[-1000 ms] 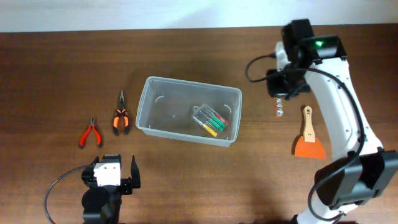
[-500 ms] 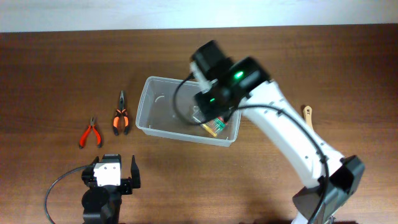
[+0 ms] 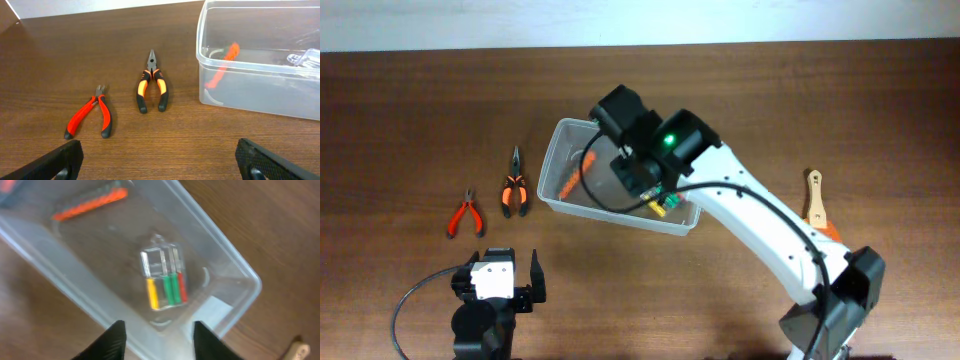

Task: Pack container
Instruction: 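Carry the orange bit strip into the container and release it, then move right gripper over the wooden scraper handle and grasp it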

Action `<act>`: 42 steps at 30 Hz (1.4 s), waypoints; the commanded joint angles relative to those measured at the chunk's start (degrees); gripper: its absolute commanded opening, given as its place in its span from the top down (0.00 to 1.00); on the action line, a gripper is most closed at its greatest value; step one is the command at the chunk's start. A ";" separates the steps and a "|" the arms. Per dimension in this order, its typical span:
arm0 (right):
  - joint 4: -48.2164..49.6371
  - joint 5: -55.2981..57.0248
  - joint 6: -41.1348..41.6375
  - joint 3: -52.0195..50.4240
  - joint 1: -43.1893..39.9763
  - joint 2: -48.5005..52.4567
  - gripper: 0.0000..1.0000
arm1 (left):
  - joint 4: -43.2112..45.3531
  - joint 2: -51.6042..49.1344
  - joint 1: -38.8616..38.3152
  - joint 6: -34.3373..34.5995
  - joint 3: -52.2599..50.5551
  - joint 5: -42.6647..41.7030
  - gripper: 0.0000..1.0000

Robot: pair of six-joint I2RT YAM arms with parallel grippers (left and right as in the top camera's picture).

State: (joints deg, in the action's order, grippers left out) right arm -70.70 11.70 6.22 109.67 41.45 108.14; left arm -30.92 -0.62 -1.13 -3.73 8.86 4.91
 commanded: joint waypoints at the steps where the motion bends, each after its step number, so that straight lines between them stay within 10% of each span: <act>1: -2.14 1.81 2.91 1.14 -5.42 0.22 0.57 | 0.07 0.33 -0.26 -1.09 -0.37 0.44 0.01; 12: -13.27 -0.52 5.11 1.14 -25.59 0.24 0.50 | 0.07 0.33 -0.26 -1.09 -0.37 0.44 0.01; 24: -16.41 -1.20 -0.02 -0.22 -41.92 0.28 0.10 | 0.07 0.33 -0.26 -1.11 -0.37 0.44 0.01; 42: 7.02 -4.33 -2.56 -28.83 -54.71 0.31 0.06 | 0.07 0.33 -0.26 -1.09 -0.37 0.44 0.01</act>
State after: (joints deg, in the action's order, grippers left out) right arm -65.54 9.98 5.48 82.06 -12.34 108.33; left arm -30.92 -0.62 -1.13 -3.73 8.88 4.91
